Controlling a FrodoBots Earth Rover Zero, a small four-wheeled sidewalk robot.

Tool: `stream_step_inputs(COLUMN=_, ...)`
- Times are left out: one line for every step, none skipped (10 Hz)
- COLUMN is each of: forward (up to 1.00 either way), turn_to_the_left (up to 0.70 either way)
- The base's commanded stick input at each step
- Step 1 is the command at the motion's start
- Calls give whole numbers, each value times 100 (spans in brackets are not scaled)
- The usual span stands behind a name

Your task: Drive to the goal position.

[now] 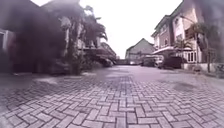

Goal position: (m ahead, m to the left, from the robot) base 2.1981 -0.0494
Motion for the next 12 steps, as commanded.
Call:
stream_step_inputs(forward=69, turn_to_the_left=-25)
stream_step_inputs(forward=69, turn_to_the_left=-35)
stream_step_inputs(forward=69, turn_to_the_left=-27)
stream_step_inputs(forward=69, turn_to_the_left=0)
stream_step_inputs(forward=69, turn_to_the_left=3)
stream_step_inputs(forward=69, turn_to_the_left=3)
stream_step_inputs(forward=69, turn_to_the_left=3)
stream_step_inputs(forward=69, turn_to_the_left=3)
stream_step_inputs(forward=69, turn_to_the_left=3)
stream_step_inputs(forward=69, turn_to_the_left=3)
stream_step_inputs(forward=69, turn_to_the_left=3)
stream_step_inputs(forward=69, turn_to_the_left=3)
